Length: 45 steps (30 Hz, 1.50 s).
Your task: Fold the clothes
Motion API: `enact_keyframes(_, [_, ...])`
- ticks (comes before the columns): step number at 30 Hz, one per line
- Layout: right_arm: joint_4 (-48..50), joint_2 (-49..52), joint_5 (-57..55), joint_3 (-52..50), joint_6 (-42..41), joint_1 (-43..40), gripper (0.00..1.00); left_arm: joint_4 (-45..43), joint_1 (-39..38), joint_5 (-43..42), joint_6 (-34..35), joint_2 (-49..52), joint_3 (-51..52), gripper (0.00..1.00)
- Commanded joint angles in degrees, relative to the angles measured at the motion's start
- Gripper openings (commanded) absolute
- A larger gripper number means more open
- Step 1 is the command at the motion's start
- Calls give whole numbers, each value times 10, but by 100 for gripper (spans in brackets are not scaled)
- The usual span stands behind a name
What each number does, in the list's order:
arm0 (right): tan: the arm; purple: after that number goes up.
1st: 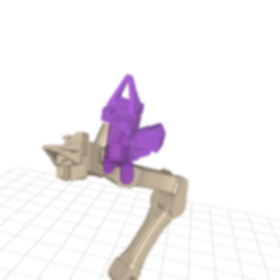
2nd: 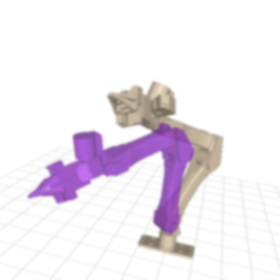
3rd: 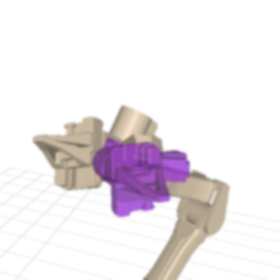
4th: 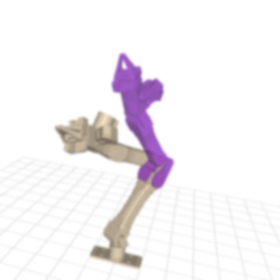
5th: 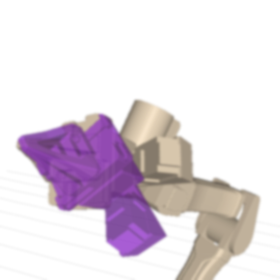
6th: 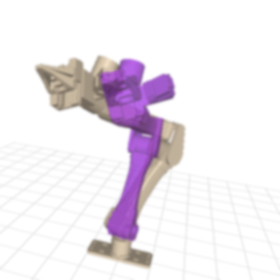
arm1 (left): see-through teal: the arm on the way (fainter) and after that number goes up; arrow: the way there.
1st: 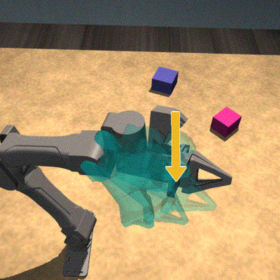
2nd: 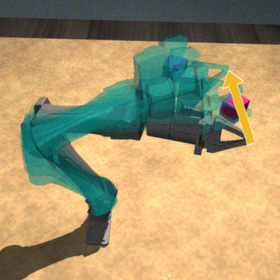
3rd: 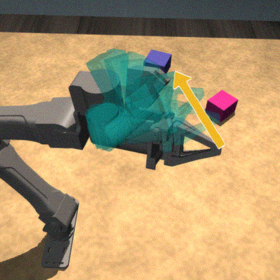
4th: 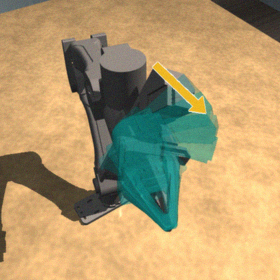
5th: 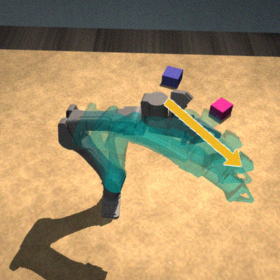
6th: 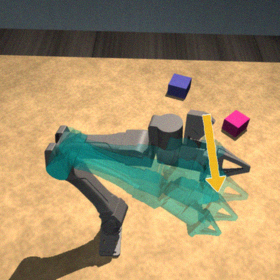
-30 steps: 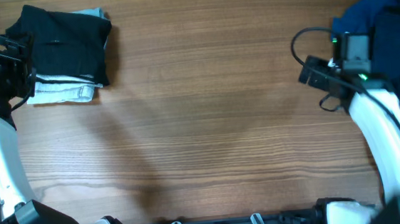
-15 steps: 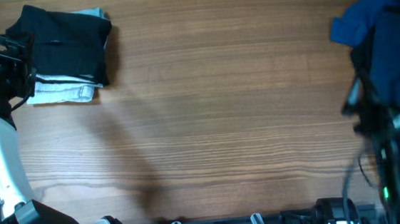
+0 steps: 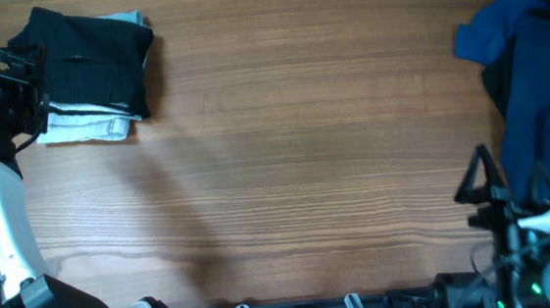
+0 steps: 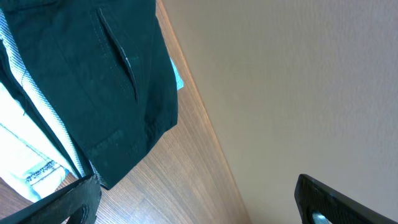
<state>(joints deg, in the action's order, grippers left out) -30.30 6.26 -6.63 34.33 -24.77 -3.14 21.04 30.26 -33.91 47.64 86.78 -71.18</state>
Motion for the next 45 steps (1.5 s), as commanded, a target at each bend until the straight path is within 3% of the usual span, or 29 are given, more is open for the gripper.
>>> enact_keyframes(1, [94,-42,20,-108,-79,3,100,-1,0,3,-9,3,3,100])
enact_keyframes(5, [238,-61,44,-212,-79,5,100,-1,0,3,-9,3,3,100])
enact_keyframes(11, [358,-61,59,-287,-11,7,100,-1,0,3,-9,3,3,100])
enact_keyframes(19, [356,-61,106,-313,128,7,100,-1,0,3,-9,3,3,100])
enact_keyframes(45, [304,-57,105,-340,142,7,100,-1,0,3,-9,3,3,100])
